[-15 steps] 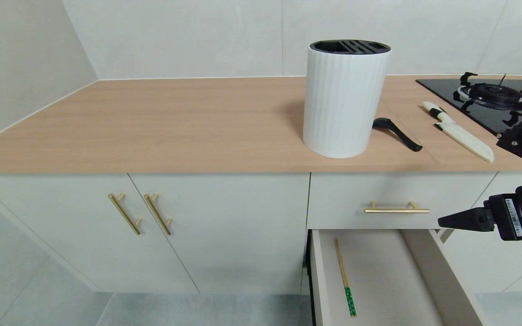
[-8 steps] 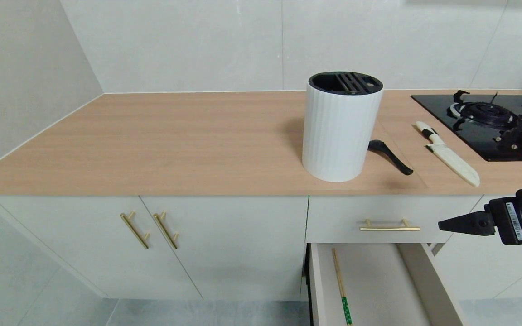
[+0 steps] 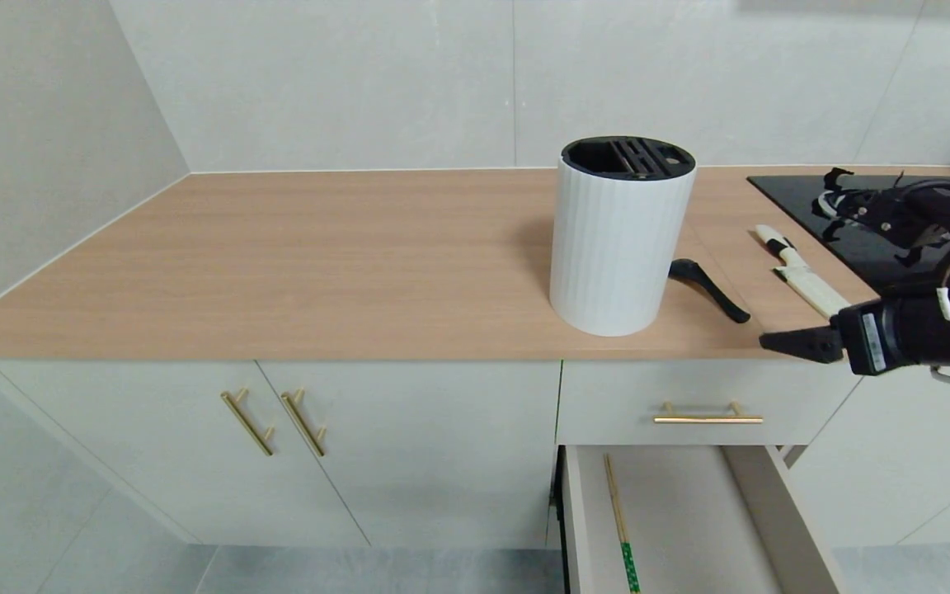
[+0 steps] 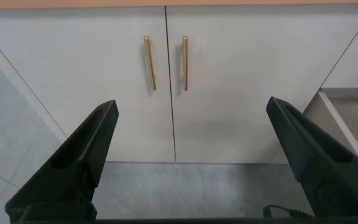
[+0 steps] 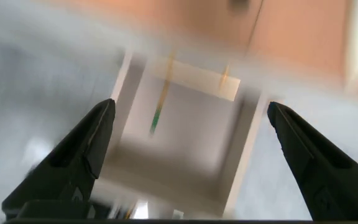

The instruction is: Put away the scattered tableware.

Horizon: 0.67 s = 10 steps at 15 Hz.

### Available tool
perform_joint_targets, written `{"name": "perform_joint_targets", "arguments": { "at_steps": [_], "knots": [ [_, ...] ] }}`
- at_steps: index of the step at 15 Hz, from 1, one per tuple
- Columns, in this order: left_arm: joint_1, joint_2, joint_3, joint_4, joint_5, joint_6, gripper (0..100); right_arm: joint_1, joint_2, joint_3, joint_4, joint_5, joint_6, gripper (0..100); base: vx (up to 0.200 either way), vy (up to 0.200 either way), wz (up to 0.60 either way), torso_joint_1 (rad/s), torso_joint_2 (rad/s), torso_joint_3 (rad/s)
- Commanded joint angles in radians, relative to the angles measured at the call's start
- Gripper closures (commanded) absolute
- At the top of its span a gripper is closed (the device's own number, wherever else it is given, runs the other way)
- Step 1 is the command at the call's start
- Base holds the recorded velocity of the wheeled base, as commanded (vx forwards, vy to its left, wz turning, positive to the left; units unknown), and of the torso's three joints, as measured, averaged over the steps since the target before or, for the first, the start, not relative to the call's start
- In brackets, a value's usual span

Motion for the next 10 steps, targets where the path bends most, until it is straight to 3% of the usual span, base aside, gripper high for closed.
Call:
{"name": "perform_joint_targets", "arguments": {
  "at_steps": [1,5,8,10],
  "knots": [
    [0.001,0.0,0.0,0.0,0.0,0.0,0,-0.079,0.159,-0.004,-0.151,0.101,-0.059,0,0.0,0.0,0.0,0.0,0.0,0.0],
    [0.001,0.0,0.0,0.0,0.0,0.0,0,-0.137,0.343,-0.084,-0.324,0.174,-0.152,0,0.0,0.0,0.0,0.0,0.0,0.0],
    [0.001,0.0,0.0,0.0,0.0,0.0,0,-0.149,0.404,-0.131,-0.332,0.269,-0.149,0,0.0,0.0,0.0,0.0,0.0,0.0],
    [0.001,0.0,0.0,0.0,0.0,0.0,0,-0.151,0.412,-0.133,-0.353,0.28,-0.148,0,0.0,0.0,0.0,0.0,0.0,0.0]
  ]
}}
